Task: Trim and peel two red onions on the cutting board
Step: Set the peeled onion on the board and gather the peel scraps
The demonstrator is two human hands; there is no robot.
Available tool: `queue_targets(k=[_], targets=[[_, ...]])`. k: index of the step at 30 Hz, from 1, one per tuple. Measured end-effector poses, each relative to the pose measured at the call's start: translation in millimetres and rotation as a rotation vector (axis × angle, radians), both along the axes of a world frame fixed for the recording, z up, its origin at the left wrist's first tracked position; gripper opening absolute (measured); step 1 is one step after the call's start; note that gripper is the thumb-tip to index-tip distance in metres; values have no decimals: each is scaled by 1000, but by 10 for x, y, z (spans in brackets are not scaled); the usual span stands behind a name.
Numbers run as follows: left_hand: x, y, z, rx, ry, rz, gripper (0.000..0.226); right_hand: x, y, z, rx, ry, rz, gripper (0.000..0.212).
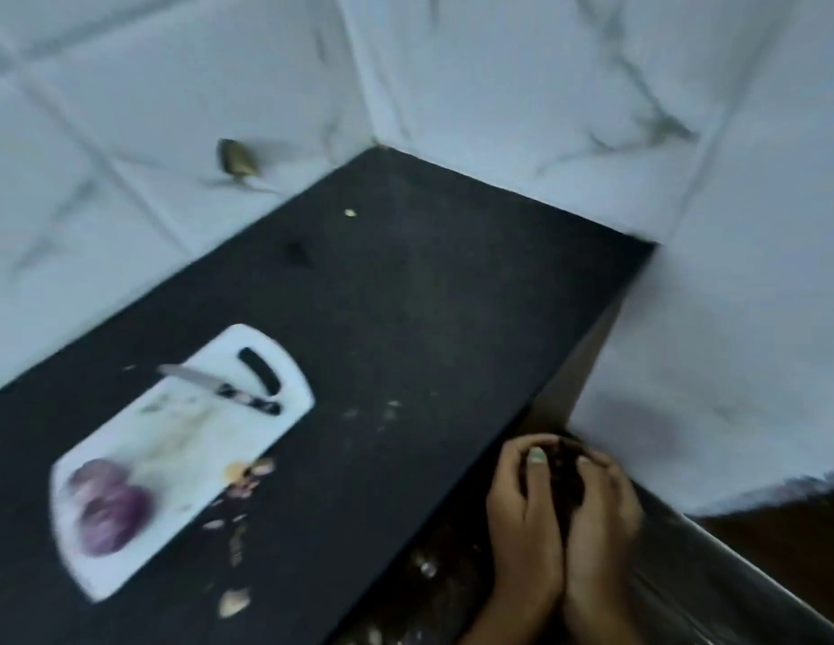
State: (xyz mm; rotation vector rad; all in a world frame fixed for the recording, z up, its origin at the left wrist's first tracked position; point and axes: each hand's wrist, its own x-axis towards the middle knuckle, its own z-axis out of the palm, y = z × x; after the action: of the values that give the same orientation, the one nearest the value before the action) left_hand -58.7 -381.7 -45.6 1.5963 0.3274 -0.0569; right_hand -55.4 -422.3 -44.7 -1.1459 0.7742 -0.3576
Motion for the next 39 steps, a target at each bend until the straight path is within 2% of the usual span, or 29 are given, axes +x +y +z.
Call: queue_targets(k=[5,7,10,14,16,19,21,24,26,30,33,35,37,39], targets=[[-120,855,710,18,-173,157,22,-77,873,743,-125,-126,216,25],[-198,1203,773,25,-217,223,21,-129,1214,802,-147,-149,335,22],[-332,1714,720,73,-220,300,20,-147,1642,725,-293,-163,528,24],[-499,2385,439,392,-259,394,31,-96,2092,500,-659,-215,709,20],[-607,2619,275,455,-223,439,44,-29,2268,380,-852,-241,837,42],[-788,2858,59,480,-171,390,57,176,2506,207,-1141,-166,1082,82],[-864,2922,-34,515,-161,344,60,312,2555,104,-1343,-94,1224,93],[-883,2985,-80,578,-117,315,63,365,2569,6,-1518,-73,1315,93],[-875,2989,-68,599,-97,295,64,257,2517,-17,-1562,-141,1363,89],[-872,2999,-82,590,-115,275,64,-114,2360,-20,-1486,-260,1494,82],[-866,3021,-106,583,-121,262,63,-320,2236,-38,-1387,-409,1261,61],[-848,3042,-103,582,-157,260,59,-293,2224,2,-1267,-416,1098,46],[-795,3074,-96,589,-215,249,56,-133,2312,91,-1246,-396,1003,43],[-707,3097,-74,589,-255,223,56,124,2463,150,-1330,-328,1068,54]])
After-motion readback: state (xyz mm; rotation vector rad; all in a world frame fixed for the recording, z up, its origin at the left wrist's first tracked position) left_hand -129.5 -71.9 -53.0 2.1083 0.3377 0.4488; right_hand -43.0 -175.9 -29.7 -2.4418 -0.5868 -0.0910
